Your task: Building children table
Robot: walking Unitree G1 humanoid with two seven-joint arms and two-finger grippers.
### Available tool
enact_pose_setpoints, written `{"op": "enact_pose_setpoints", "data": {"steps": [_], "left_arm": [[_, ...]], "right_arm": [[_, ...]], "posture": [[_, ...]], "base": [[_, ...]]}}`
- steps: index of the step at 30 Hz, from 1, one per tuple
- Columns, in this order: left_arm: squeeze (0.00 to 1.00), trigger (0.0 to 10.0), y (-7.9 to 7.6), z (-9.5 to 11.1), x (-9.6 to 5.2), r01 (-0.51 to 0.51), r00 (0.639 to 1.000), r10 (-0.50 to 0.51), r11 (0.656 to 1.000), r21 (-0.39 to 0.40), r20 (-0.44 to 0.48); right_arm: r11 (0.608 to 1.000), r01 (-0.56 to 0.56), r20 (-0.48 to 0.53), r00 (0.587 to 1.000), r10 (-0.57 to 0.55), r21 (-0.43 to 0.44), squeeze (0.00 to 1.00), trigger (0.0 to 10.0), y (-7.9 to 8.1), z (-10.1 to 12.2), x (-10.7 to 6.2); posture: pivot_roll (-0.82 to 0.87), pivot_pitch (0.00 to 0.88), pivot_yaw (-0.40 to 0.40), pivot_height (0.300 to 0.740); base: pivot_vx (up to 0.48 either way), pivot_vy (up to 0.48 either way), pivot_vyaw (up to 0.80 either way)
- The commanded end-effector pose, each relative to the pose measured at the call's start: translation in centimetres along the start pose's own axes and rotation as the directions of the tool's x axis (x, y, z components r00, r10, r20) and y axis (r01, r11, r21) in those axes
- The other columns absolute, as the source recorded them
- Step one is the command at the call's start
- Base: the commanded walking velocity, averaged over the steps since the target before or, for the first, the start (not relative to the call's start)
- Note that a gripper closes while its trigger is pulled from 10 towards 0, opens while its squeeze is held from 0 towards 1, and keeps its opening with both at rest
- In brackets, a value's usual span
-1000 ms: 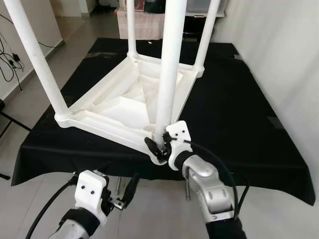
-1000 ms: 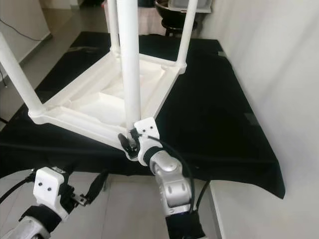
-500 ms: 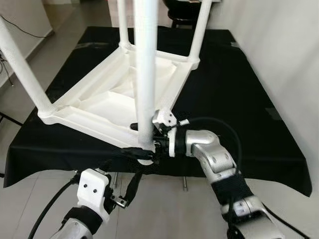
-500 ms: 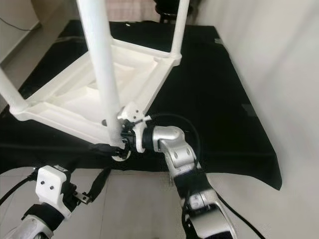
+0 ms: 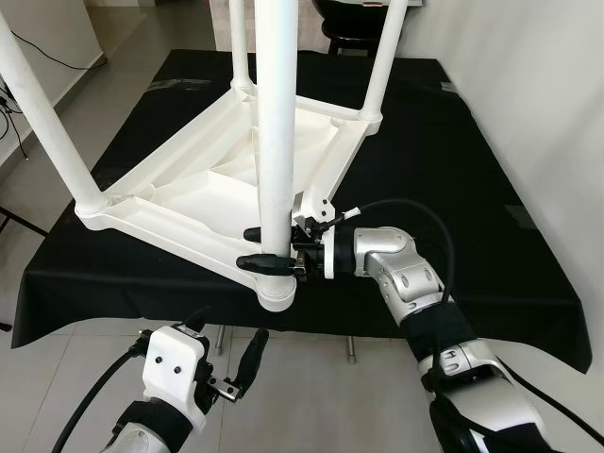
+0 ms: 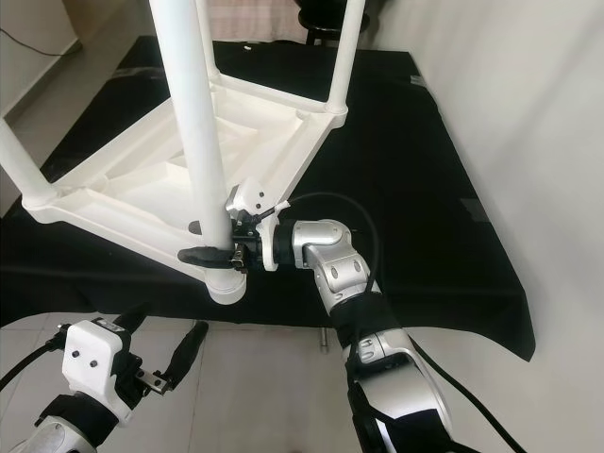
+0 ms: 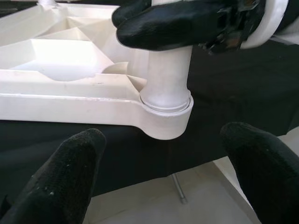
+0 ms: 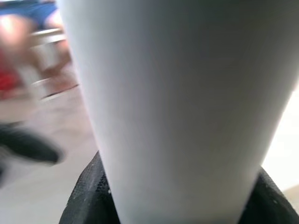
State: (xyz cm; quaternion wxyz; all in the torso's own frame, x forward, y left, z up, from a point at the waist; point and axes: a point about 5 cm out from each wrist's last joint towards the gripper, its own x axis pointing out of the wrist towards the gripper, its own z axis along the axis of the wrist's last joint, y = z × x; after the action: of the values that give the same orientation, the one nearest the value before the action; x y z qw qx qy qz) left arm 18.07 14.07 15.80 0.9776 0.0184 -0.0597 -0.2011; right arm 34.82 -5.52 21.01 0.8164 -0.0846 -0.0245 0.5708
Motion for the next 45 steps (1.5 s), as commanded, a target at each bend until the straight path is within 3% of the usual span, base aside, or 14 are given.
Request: {"op": "enact_pose_setpoints", "data": {"steps": [1, 7, 10, 11, 13, 15, 21, 24, 31, 32, 34, 35, 41, 45], "left_arm": [[0.0, 10.0, -0.2, -0.1, -0.2, 0.004, 1.0, -0.004, 1.0, -0.009, -0.014], [0.0, 10.0, 0.6, -0.3, 0.2, 0.003, 1.0, -0.003, 1.0, -0.002, -0.015], [0.0, 10.0, 0.7, -0.4, 0.3, 0.005, 1.0, -0.005, 1.0, -0.001, -0.016], [0.0, 10.0, 0.8, -0.7, 0.5, 0.009, 1.0, -0.009, 1.0, -0.002, -0.016], [0.0, 10.0, 0.8, -0.8, 0.7, 0.011, 1.0, -0.011, 1.0, -0.002, -0.017], [0.0, 10.0, 0.9, -0.9, 0.8, 0.002, 1.0, -0.002, 1.0, 0.001, -0.015], [0.0, 10.0, 1.1, -0.9, 0.8, -0.022, 1.0, 0.022, 1.0, 0.008, -0.01], [0.0, 10.0, 1.3, -1.0, 0.9, -0.023, 1.0, 0.023, 1.0, 0.008, -0.011], [0.0, 10.0, 1.6, -1.1, 1.1, -0.017, 1.0, 0.017, 1.0, 0.006, -0.011], [0.0, 10.0, 1.6, -1.1, 1.1, -0.016, 1.0, 0.016, 1.0, 0.006, -0.011], [0.0, 10.0, 1.6, -1.2, 1.1, -0.016, 1.0, 0.016, 1.0, 0.006, -0.011], [0.0, 10.0, 1.7, -1.2, 1.2, -0.016, 1.0, 0.016, 1.0, 0.007, -0.011], [0.0, 10.0, 1.7, -1.3, 1.4, -0.021, 1.0, 0.021, 1.0, 0.012, -0.01], [0.0, 10.0, 1.8, -1.3, 1.4, -0.023, 1.0, 0.023, 1.0, 0.012, -0.01]], "right_arm": [[0.99, 0.134, -0.059, 0.99, -0.131, 0.051, 0.0, 0.0, -0.8, -1.3, -0.8], [0.629, 0.777, -0.203, 0.623, -0.756, 0.041, 0.0, 0.0, 2.2, -4.7, -5.0], [0.638, 0.769, -0.199, 0.633, -0.748, 0.05, 0.0, 0.0, 2.6, -4.7, -4.8], [0.67, 0.741, -0.163, 0.667, -0.727, 0.043, 0.0, 10.0, 1.6, -4.1, -3.9], [0.674, 0.737, -0.137, 0.673, -0.727, 0.041, 0.0, 10.0, 0.8, -3.4, -3.6], [0.696, 0.716, -0.073, 0.698, -0.712, 0.052, 1.0, 10.0, -0.3, -1.9, -3.0], [0.588, 0.808, -0.009, 0.588, -0.809, -0.03, 1.0, 10.0, -1.7, 0.1, -4.4], [0.299, 0.934, -0.003, 0.305, -0.953, -0.193, 1.0, 10.0, -2.9, 0.1, -9.1], [0.194, 0.937, -0.013, 0.199, -0.98, -0.291, 1.0, 10.0, -2.7, -0.6, -12.4], [0.192, 0.936, -0.016, 0.196, -0.981, -0.296, 0.57, 10.0, -2.6, -0.7, -12.5], [0.202, 0.932, -0.022, 0.204, -0.979, -0.3, 0.57, 10.0, -2.5, -0.8, -12.4], [0.297, 0.915, -0.048, 0.296, -0.954, -0.274, 0.0, 10.0, -1.9, -1.1, -11.4], [0.836, 0.548, -0.095, 0.834, -0.544, 0.029, 0.0, 10.0, 4.7, -1.6, -5.5], [0.919, 0.391, -0.094, 0.917, -0.387, 0.039, 0.0, 10.0, 6.6, -1.6, -4.9]], "posture": [[0.04, 0.221, -0.08, 0.74], [0.01, 0.208, -0.052, 0.74], [0.0, 0.186, -0.043, 0.74], [0.01, 0.171, -0.05, 0.74], [0.01, 0.166, -0.052, 0.74], [0.02, 0.156, -0.059, 0.74], [0.02, 0.148, -0.066, 0.74], [0.01, 0.147, -0.059, 0.74], [-0.01, 0.143, -0.047, 0.74], [-0.01, 0.141, -0.047, 0.74], [-0.01, 0.138, -0.044, 0.74], [-0.01, 0.134, -0.045, 0.74], [-0.01, 0.129, -0.058, 0.74], [-0.01, 0.129, -0.059, 0.74]], "base": [[0.0, 0.0, 0.0], [0.0, 0.0, 0.0], [0.0, 0.0, 0.0], [0.0, 0.0, 0.0], [0.0, 0.0, 0.0], [0.0, 0.0, 0.0], [0.0, 0.0, 0.0], [0.0, 0.0, 0.0], [0.0, 0.0, 0.0], [0.0, 0.0, 0.0], [0.0, 0.0, 0.0], [0.0, 0.0, 0.0], [0.0, 0.0, 0.0], [0.0, 0.0, 0.0]]}}
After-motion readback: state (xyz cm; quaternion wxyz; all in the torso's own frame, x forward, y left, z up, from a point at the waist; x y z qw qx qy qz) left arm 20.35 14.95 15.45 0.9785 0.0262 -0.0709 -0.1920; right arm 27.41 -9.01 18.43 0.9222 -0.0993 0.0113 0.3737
